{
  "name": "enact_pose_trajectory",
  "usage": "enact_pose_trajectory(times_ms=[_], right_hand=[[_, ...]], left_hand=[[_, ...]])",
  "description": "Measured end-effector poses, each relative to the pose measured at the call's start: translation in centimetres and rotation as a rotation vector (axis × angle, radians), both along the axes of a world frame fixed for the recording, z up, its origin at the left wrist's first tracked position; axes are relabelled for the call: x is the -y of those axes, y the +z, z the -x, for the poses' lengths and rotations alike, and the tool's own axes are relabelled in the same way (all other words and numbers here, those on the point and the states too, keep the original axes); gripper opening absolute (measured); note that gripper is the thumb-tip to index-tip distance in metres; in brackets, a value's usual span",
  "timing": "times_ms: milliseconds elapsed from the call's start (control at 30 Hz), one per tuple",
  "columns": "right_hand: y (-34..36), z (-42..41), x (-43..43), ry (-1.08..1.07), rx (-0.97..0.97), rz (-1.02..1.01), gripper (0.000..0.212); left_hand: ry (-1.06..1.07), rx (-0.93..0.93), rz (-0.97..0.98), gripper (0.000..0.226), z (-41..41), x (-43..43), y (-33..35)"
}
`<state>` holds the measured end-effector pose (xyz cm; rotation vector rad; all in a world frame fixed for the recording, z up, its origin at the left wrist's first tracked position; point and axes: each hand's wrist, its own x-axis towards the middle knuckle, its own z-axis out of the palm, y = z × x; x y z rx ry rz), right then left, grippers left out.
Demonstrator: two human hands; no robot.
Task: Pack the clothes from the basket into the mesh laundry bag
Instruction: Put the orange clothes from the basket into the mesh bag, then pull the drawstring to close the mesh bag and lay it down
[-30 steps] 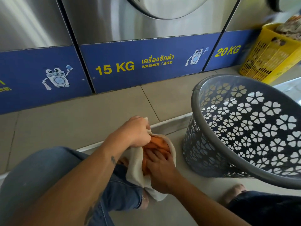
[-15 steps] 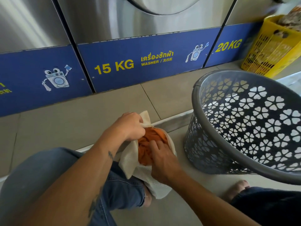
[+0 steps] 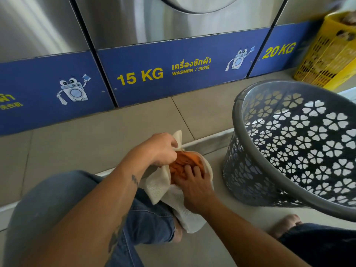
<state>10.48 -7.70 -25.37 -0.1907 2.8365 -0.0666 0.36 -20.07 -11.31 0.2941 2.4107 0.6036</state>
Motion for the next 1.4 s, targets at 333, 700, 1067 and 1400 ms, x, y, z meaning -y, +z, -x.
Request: enact_pose_trajectory(times_ms=[333,700,1067,1400], right_hand=[[3.2,-1.6,-0.9,-0.082,0.228,0.391,0.061],[5.8,4.1,-3.5,-0.409,-0.219,0.585,0.027],[4.7,7.7,-3.5,-0.432,0.149,0.667,0.036],[2.6,11.3,-3.1,-0.249,0.192,0.561,0.016]], left_hand=[[0.057,-0.034,-0.001,0.055,0.7,0.5,0.3],[-0.089,0.066,0.070,0.059,0.2,0.4,1.0],[-0.139,0.080,0.177,0.050,1.1,0.6,0.3],[-0.155,0.131,0.204,0.066,2.8,-0.7,0.2]])
